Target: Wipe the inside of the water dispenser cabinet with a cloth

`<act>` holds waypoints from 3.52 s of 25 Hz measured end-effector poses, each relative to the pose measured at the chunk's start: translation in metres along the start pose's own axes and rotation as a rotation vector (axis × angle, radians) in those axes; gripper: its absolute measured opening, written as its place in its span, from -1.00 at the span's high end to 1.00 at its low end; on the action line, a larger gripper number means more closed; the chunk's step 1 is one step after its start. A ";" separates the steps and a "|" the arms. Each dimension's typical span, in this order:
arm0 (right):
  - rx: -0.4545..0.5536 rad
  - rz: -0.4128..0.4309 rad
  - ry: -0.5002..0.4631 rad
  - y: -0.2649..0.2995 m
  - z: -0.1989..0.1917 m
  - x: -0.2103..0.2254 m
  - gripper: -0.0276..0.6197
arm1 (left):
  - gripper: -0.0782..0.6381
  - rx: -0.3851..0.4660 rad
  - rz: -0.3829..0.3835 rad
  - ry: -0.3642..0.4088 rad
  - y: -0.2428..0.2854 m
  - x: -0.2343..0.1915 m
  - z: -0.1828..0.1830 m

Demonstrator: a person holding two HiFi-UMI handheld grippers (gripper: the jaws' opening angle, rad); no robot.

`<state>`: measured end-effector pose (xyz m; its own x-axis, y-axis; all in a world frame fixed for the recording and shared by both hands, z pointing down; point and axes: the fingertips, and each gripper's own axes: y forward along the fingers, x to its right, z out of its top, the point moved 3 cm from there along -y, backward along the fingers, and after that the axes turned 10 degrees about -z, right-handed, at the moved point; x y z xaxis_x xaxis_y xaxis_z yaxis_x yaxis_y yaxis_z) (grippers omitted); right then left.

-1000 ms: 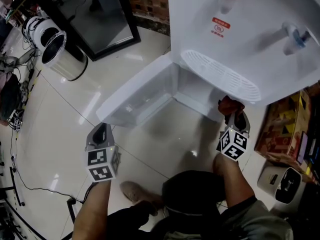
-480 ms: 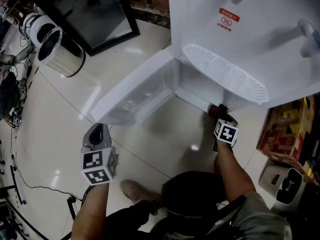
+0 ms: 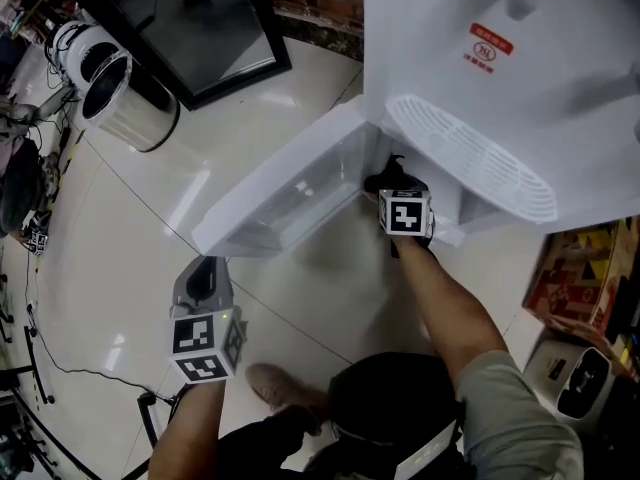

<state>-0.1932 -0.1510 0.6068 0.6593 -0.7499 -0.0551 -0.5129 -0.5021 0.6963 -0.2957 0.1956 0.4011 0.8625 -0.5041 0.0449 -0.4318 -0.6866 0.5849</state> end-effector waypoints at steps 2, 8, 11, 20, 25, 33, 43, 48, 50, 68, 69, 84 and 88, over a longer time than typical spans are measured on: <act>-0.017 -0.048 0.029 0.007 -0.001 0.005 0.62 | 0.78 0.003 -0.001 -0.002 0.000 -0.001 0.001; -0.042 -0.329 0.089 -0.019 -0.027 0.079 0.62 | 0.78 0.017 -0.011 -0.025 0.002 -0.004 -0.001; -0.068 -0.431 0.102 -0.038 -0.052 0.109 0.63 | 0.78 0.005 -0.010 -0.030 0.000 -0.004 -0.003; 0.080 -0.289 -0.058 -0.059 -0.037 0.065 0.64 | 0.78 0.007 -0.025 0.000 -0.001 0.001 0.000; 0.075 0.064 -0.313 -0.036 -0.022 -0.050 0.63 | 0.78 0.002 -0.040 0.024 -0.002 0.004 0.000; -0.138 -0.018 -0.379 -0.006 -0.052 -0.027 0.63 | 0.78 0.010 -0.088 0.036 -0.005 0.002 -0.001; -0.266 -0.195 -0.267 -0.061 -0.108 0.095 0.63 | 0.78 0.067 -0.139 -0.032 -0.008 -0.027 0.013; -0.340 -0.304 -0.193 -0.083 -0.140 0.149 0.64 | 0.78 0.047 -0.214 0.007 -0.002 -0.018 0.015; -0.330 -0.296 -0.134 -0.093 -0.144 0.159 0.64 | 0.78 0.024 -0.250 0.020 -0.002 -0.015 0.014; 0.010 -0.153 0.136 -0.239 -0.090 0.205 0.63 | 0.78 -0.161 -0.570 0.421 -0.058 0.143 -0.010; 0.025 -0.148 0.133 -0.245 -0.089 0.213 0.63 | 0.78 -0.159 -0.598 0.434 -0.059 0.160 -0.010; 0.104 0.016 0.157 -0.291 -0.105 0.302 0.63 | 0.78 -0.099 -0.965 0.655 -0.001 0.435 0.019; 0.107 0.134 0.118 -0.297 -0.104 0.299 0.63 | 0.78 -0.079 -1.062 0.708 0.015 0.484 0.042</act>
<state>0.2137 -0.1815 0.4580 0.6376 -0.7607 0.1219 -0.6519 -0.4483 0.6116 0.1037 -0.0807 0.3976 0.7351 0.6746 -0.0666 0.5481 -0.5336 0.6441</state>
